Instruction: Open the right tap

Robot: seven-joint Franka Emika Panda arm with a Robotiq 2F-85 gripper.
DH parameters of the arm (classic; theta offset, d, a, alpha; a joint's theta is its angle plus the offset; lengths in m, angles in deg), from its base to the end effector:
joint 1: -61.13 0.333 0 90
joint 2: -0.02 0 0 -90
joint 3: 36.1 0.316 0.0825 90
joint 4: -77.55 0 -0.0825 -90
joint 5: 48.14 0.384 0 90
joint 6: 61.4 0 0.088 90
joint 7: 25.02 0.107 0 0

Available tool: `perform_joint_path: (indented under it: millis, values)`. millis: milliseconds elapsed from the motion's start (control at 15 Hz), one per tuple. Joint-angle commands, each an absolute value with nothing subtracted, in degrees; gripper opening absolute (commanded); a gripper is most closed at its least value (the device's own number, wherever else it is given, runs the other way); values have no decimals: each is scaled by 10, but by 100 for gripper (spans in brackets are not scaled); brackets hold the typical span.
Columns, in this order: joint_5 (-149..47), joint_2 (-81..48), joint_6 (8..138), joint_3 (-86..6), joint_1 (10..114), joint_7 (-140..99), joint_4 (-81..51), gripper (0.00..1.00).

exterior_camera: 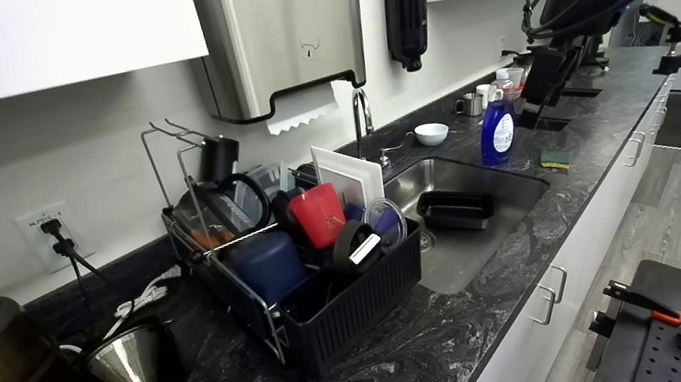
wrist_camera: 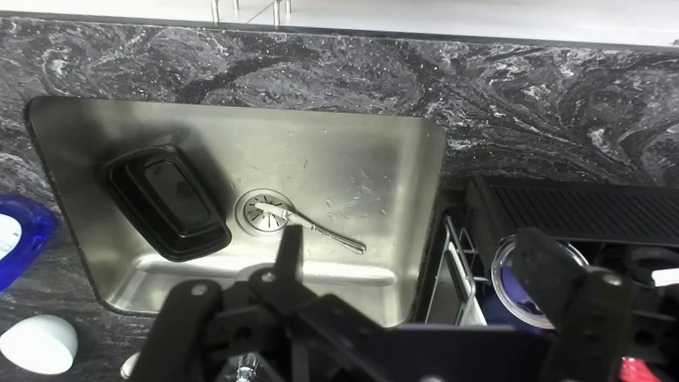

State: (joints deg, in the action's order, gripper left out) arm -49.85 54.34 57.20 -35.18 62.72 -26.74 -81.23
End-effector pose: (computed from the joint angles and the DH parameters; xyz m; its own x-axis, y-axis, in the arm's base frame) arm 0.2951 0.0114 0.4861 0.9666 0.0834 0.2425 0.0736 -0.9961 0.0492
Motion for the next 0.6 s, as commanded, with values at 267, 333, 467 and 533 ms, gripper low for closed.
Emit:
perform_joint_path:
  millis: [267, 333, 467, 533]
  values:
    - [-503, 453, 684, -395, 623, -314, -818, 100]
    - [-504, 438, 702, -400, 622, -320, -817, 100]
    - [-506, 399, 737, -411, 618, -333, -813, 100]
    - [-509, 378, 756, -415, 614, -338, -810, 100]
